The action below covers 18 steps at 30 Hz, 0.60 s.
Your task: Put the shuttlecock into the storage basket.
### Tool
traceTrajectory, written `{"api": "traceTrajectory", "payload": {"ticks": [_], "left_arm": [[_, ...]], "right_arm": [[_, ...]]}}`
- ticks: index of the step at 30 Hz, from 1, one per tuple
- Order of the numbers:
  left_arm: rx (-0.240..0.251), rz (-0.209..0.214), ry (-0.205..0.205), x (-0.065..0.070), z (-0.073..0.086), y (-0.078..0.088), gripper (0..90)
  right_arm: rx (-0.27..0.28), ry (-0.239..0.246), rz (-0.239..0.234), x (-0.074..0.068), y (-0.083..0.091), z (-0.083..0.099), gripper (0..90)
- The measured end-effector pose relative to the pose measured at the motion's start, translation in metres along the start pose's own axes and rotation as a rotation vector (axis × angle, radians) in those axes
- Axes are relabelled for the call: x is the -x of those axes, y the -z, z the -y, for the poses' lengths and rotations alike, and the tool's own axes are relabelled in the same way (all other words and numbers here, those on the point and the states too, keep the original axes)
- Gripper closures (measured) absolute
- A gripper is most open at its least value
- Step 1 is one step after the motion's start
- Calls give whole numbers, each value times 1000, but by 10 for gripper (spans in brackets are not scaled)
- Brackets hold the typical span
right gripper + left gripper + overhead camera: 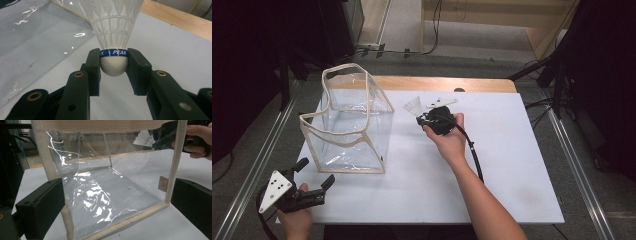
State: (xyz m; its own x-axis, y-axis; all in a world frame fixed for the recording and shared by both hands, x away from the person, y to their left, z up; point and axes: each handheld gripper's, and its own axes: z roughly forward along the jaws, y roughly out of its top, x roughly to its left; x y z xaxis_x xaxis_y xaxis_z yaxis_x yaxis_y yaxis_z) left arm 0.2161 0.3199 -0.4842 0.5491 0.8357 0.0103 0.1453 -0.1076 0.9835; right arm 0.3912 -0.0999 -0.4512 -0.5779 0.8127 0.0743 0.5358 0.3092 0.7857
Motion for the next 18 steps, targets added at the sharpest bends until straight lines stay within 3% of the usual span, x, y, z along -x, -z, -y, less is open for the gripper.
{"api": "traceTrajectory", "payload": {"ticks": [18], "left_arm": [[-2, 1, -3, 0, 0, 0, 0]], "right_arm": [[48, 7, -12, -4, 17, -3, 631]]}}
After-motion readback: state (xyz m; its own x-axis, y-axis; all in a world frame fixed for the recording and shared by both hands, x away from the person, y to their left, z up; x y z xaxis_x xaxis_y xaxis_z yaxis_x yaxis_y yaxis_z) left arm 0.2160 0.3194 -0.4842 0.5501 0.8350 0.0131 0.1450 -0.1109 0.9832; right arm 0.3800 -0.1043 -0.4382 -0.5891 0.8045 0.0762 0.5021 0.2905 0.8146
